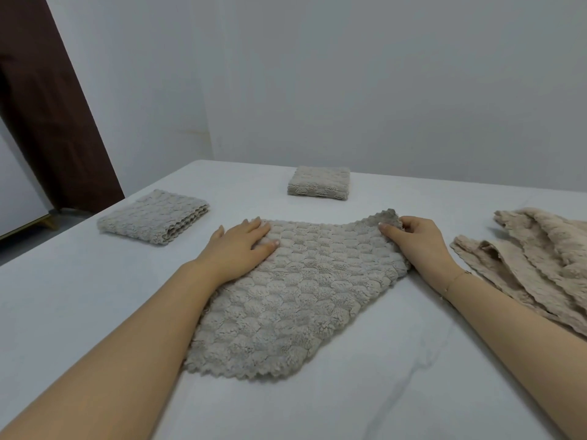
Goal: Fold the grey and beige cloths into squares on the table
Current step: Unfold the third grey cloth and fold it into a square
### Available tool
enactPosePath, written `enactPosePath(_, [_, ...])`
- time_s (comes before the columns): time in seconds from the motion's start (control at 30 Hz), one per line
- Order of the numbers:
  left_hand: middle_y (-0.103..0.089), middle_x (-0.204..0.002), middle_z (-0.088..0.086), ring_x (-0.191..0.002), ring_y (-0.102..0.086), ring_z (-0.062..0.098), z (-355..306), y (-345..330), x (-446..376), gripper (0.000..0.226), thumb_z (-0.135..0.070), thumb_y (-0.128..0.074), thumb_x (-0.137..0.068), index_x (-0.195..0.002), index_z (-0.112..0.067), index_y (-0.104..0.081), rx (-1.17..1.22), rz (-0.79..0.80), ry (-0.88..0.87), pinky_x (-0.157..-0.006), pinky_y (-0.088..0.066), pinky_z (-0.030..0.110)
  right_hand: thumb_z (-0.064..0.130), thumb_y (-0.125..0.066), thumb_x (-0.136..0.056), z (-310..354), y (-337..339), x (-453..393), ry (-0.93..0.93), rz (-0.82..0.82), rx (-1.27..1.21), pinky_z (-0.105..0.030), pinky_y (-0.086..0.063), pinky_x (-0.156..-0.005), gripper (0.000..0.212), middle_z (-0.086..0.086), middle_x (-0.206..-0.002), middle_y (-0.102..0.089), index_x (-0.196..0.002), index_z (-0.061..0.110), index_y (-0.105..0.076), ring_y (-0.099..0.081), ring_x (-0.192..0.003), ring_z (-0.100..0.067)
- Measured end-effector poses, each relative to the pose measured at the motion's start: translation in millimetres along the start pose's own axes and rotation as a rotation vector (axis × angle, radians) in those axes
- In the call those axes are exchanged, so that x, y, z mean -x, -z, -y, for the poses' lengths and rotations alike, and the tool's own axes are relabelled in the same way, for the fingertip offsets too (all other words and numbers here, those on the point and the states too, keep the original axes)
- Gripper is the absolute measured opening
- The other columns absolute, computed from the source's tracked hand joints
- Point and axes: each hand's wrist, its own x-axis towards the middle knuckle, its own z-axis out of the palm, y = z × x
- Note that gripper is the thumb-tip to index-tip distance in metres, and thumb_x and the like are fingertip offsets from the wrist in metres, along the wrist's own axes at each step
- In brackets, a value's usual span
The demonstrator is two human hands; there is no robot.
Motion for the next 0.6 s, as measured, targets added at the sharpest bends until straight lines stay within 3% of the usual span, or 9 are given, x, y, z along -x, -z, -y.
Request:
enactPosePath(0.1, [-0.001, -0.16, -0.006, -0.147, 0.003, 0.01, -5, 3, 2, 0.063, -0.057, -0.018, -0.097, -0.152, -0.027, -0.014, -0.07, -0.018, 0.006, -0.117, 0.008, 0.048, 0.033, -0.069, -0.082, 0, 1, 0, -0.004, -0.006, 0.0, -0.049, -0.052, -0.078, 0.035, -0.025, -0.083, -0.069, -0.078, -0.002, -0.065, -0.063, -0.072, -0.034])
enactPosePath(0.2, [0.001, -0.16, -0.008, -0.146, 0.004, 0.006, -18, 12, 5, 0.064, -0.057, -0.018, -0.097, -0.152, -0.026, -0.013, -0.015, -0.085, -0.097, -0.119, 0.008, 0.041, 0.034, -0.069, -0.082, 0, 1, 0, -0.022, -0.009, -0.011, -0.048, -0.052, -0.077, 0.034, -0.023, -0.082, -0.069, -0.078, 0.0, -0.066, -0.062, -0.071, -0.033])
enactPosePath(0.27, [-0.001, -0.16, -0.007, -0.146, 0.001, 0.007, -29, 12, 6, 0.063, -0.056, -0.019, -0.097, -0.152, -0.026, -0.013, 0.057, -0.02, -0.136, -0.12, 0.003, 0.039, 0.033, -0.068, -0.082, 1, 1, 2, -0.032, -0.008, -0.013, -0.046, -0.052, -0.074, 0.034, -0.023, -0.079, -0.068, -0.079, -0.001, -0.065, -0.058, -0.067, -0.026])
enactPosePath(0.37, [0.006, -0.16, -0.003, -0.146, 0.006, 0.01, -37, -4, 6, 0.063, -0.055, -0.016, -0.098, -0.152, -0.025, -0.005, -0.026, 0.12, -0.123, -0.119, 0.004, 0.04, 0.03, -0.067, -0.085, 7, 1, 5, -0.048, 0.006, -0.057, -0.035, -0.048, -0.068, 0.029, -0.013, -0.074, -0.068, -0.082, 0.001, -0.066, -0.058, -0.068, -0.022])
enactPosePath(0.6, [0.007, -0.16, -0.007, -0.146, 0.007, 0.007, -36, -13, 5, 0.06, -0.053, -0.015, -0.098, -0.152, -0.029, -0.001, -0.037, 0.074, -0.103, -0.118, 0.006, 0.036, 0.033, -0.059, -0.091, 19, 11, 26, -0.024, 0.015, -0.151, -0.02, -0.04, -0.054, 0.028, -0.004, -0.087, -0.063, -0.116, 0.019, -0.055, -0.051, -0.063, -0.009])
